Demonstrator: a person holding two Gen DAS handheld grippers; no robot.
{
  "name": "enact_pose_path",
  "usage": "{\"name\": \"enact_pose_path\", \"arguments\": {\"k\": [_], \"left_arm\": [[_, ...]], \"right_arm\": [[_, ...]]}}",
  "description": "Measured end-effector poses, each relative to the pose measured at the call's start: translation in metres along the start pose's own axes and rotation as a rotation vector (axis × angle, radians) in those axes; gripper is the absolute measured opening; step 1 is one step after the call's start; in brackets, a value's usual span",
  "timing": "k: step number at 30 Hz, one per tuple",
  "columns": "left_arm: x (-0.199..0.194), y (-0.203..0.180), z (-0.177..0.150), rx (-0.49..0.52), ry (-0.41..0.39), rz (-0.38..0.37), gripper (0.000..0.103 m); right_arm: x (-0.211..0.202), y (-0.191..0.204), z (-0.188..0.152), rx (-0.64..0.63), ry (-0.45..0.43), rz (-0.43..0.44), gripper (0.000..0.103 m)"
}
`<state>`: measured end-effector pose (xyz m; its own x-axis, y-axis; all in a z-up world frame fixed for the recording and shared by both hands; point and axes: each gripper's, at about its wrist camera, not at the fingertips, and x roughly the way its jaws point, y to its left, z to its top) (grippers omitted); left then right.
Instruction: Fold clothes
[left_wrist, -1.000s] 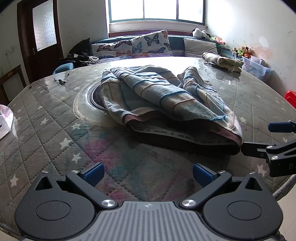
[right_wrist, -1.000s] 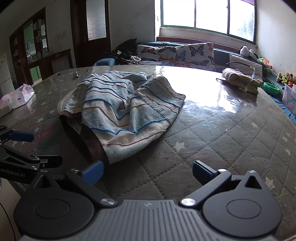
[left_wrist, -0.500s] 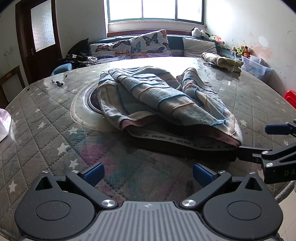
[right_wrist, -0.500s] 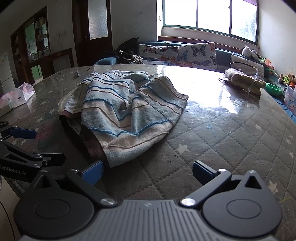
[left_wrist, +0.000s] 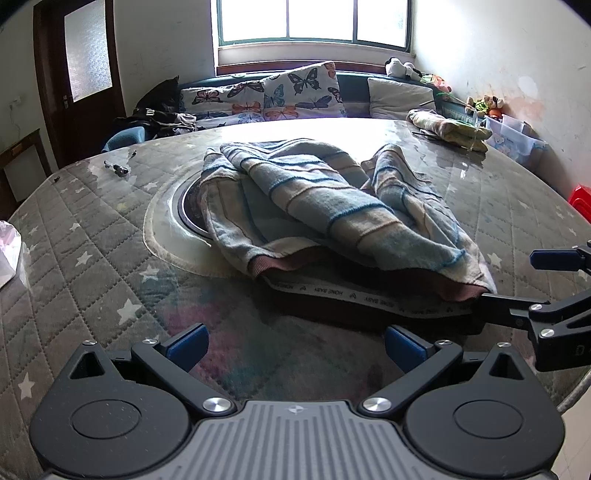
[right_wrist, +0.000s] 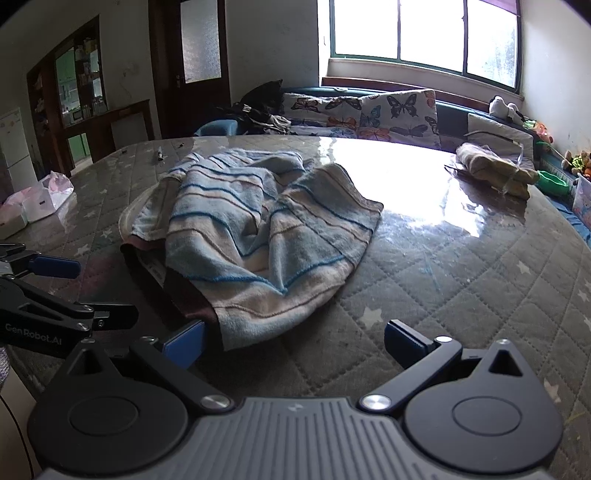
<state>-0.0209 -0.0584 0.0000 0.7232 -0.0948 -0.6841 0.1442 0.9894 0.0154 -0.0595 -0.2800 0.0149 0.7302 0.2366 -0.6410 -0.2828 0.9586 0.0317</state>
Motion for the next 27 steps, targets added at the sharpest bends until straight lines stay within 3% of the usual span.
{"name": "enact_pose_path", "arguments": {"k": [14,27], "left_arm": [[0.007,0.019,0.024,-0.027,-0.027,0.016,0.103],[0.030,0.043,0.057,-0.045,-0.048,0.059,0.102]], "right_arm": [[0.004,-0.005,0.026,-0.001,-0.029,0.045,0.102],[0.037,-0.025,0.056,0.031,-0.007,0.014,0.097]]}}
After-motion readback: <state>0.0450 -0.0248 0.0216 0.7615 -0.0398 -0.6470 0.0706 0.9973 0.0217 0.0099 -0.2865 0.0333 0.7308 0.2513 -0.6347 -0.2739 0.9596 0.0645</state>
